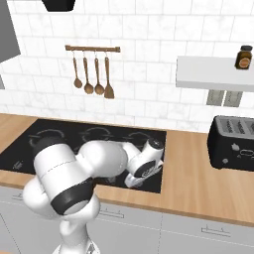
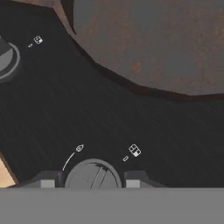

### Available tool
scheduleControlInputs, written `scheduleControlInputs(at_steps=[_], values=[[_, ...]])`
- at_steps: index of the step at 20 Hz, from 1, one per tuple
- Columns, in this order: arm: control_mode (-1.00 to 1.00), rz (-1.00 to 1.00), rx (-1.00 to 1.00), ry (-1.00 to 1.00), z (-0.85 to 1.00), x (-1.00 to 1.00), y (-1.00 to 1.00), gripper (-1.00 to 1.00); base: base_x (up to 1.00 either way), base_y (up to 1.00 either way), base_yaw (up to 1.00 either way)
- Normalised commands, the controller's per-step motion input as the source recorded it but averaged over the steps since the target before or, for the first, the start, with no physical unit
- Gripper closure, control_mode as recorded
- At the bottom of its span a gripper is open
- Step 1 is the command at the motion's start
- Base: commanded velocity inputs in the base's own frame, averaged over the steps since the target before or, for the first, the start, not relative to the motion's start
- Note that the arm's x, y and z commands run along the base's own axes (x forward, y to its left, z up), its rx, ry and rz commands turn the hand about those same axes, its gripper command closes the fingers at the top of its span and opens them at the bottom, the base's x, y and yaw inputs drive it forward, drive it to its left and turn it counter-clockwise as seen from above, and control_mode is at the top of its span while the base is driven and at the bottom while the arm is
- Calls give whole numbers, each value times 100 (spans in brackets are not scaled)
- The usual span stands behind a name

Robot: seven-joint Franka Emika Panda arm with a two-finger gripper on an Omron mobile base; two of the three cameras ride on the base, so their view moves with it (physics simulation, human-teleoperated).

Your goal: Turn off the front right burner of the stove.

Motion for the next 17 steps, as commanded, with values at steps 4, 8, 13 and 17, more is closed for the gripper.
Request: scheduleControlInputs(at_steps=[4,8,13,17], values=[[-100,-37,0,23,0,0,-14,100,0,0,0],[-100,-41,0,22,0,-1,-24,100,0,0,0],[-100,-45,0,15,0,-14,-31,100,0,0,0],[-100,-48,1,5,0,-36,-37,100,0,0,0]])
